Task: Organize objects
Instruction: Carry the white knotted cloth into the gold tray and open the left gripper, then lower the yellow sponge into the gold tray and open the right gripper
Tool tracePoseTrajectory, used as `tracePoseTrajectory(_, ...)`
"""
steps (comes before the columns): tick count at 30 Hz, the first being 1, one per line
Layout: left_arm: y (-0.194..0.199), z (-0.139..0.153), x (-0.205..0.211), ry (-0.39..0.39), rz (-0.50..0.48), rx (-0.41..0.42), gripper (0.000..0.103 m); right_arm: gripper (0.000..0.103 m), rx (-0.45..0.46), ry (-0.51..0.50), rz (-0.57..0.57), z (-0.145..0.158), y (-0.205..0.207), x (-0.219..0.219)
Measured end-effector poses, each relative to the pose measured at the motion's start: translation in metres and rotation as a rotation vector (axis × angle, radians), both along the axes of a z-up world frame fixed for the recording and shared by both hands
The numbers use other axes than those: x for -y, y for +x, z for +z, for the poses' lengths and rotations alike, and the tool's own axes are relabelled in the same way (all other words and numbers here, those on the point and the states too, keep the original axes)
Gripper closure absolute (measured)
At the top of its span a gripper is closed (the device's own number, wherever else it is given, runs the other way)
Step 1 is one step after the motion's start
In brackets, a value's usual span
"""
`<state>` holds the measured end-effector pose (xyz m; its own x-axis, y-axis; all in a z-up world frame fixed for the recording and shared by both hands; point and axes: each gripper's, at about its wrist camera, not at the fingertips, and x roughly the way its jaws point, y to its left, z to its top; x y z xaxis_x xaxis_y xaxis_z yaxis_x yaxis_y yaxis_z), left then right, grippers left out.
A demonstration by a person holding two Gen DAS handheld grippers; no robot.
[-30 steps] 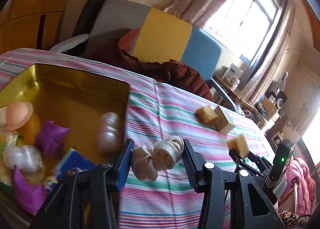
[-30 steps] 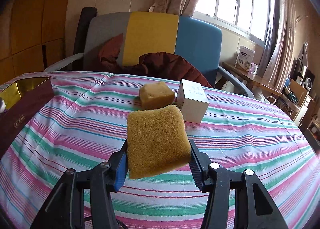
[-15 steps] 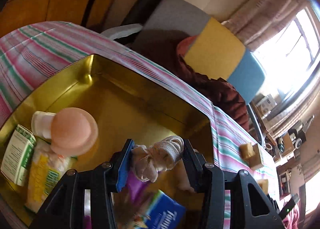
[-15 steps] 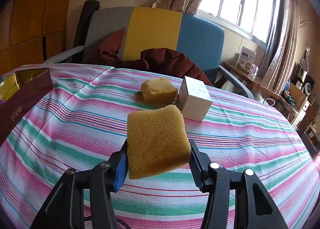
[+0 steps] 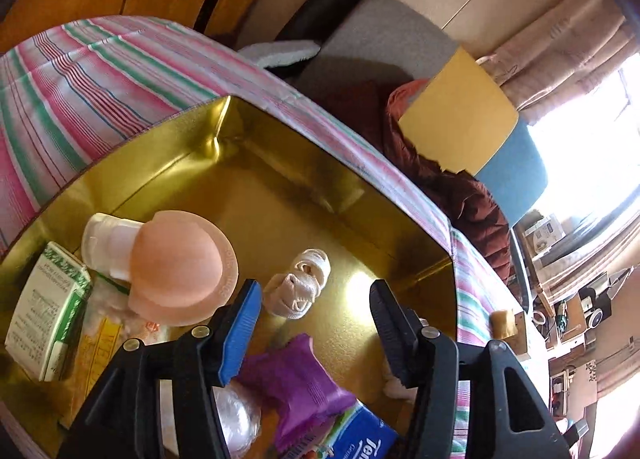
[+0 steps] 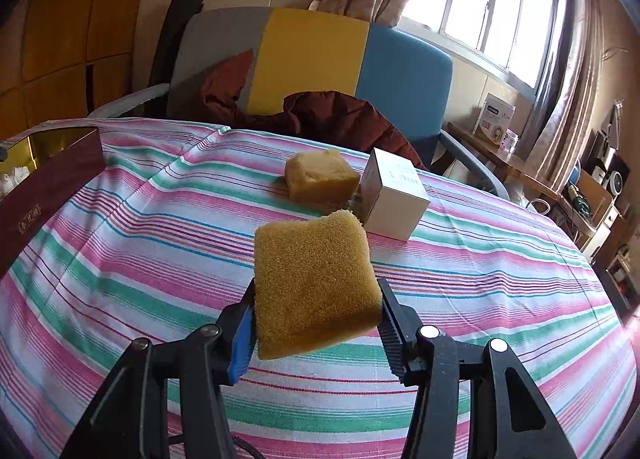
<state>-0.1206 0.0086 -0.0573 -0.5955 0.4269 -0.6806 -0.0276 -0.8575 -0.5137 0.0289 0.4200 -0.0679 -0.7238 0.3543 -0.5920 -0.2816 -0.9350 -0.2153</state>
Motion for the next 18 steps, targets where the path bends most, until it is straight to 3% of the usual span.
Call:
tracePoseTrajectory(7,0.034,0.004,0.0,-0.004,-0.021,-0.061,0.046,0.049,0.014,0.007,0.009,-0.001,-0.001,0.002)
tracePoseTrajectory(12,0.056,0.005,-0.002,-0.022,-0.052,-0.08,0.046,0.049,0.079,0.042,0.064,-0.001,-0.011,0.017)
tracePoseTrajectory(18,0.071,0.008,0.002,-0.056,-0.056,-0.102,0.046,0.049,0.001,-0.078,0.206,0.038,-0.021,0.06)
